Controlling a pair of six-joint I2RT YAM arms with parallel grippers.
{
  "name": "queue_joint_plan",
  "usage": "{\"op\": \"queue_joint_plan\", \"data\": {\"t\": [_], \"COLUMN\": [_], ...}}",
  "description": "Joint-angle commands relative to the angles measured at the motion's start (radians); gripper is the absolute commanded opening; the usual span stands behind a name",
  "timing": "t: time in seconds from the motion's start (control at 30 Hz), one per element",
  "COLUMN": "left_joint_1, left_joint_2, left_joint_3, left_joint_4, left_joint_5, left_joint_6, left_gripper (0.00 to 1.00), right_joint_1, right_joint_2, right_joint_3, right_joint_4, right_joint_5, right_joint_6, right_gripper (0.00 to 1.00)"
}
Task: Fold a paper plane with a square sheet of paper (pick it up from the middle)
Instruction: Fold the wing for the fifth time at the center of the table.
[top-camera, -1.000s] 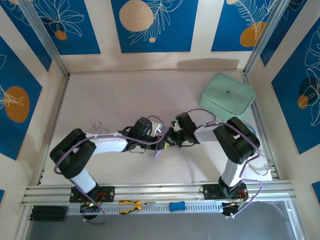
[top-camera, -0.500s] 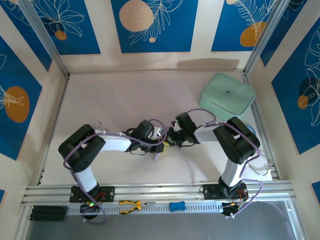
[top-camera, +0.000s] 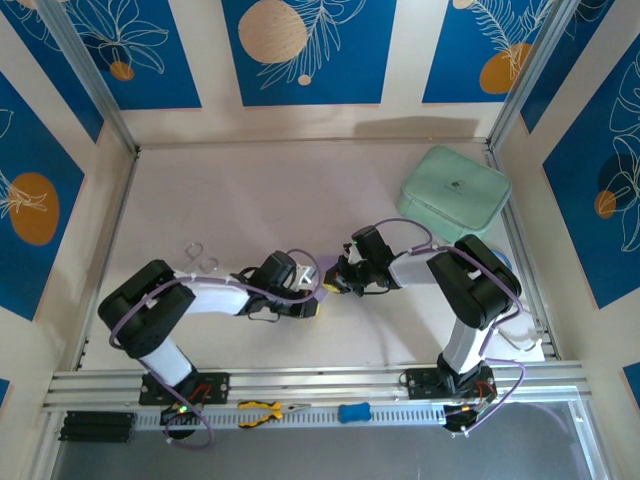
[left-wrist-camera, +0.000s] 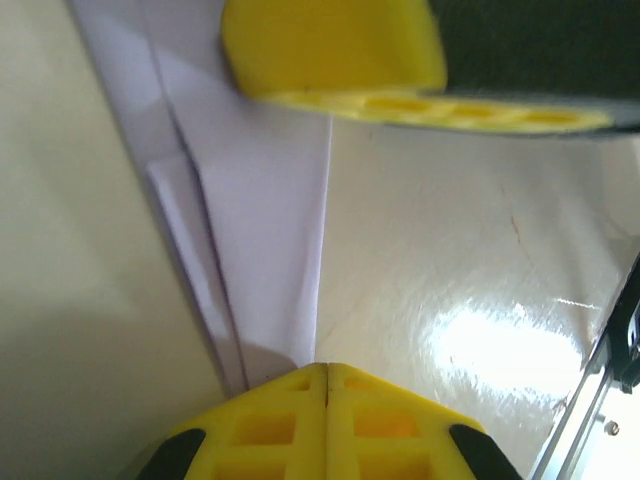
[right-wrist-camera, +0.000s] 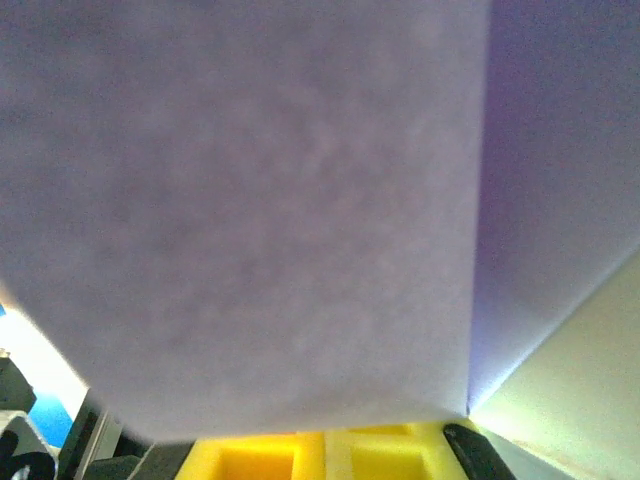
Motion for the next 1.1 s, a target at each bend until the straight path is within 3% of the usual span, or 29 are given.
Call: {"op": "queue_joint_plan", "data": {"t": [0.0,0.33,0.5,0.77,1.07], "left_joint_1": [-0.009,-0.024,-0.018,-0.002,0.000], "left_joint_2": [-0.030,-0.176,-0.268,-0.069,0.051], "left_joint_3": [-0.071,-0.069,-0.025,0.113,0.134], "left_joint_4": [-0.219,-0.242,-0.186,-0.065,-0.013], "left_joint_5": [0.031,0.033,-0.027,-0.054,-0.193], "left_joint_6": [0.025,0.022,0.003,-0.015,-0.029], "left_gripper": [0.03,0.00,0.00,0.02,0.06], "right_joint_1": [-0.012,-0.009,-0.008,-0.006,-0.006], "right_joint_2": [0.028,0.018,0.015,0.022,0.003], "right_joint_3": [-0.050,-0.037,-0.029,-0.026,-0.039], "right_joint_4": [-0.145,-0.163,-0.164,-0.156,-0.141], "right_joint_5": [0.105,0.105,0.100,0.092,0.092], "right_joint_6": [0.002,0.004,0.013,0.021,0.029], "right_gripper": [0.05,0.05,0.05,0.05,0.05]}}
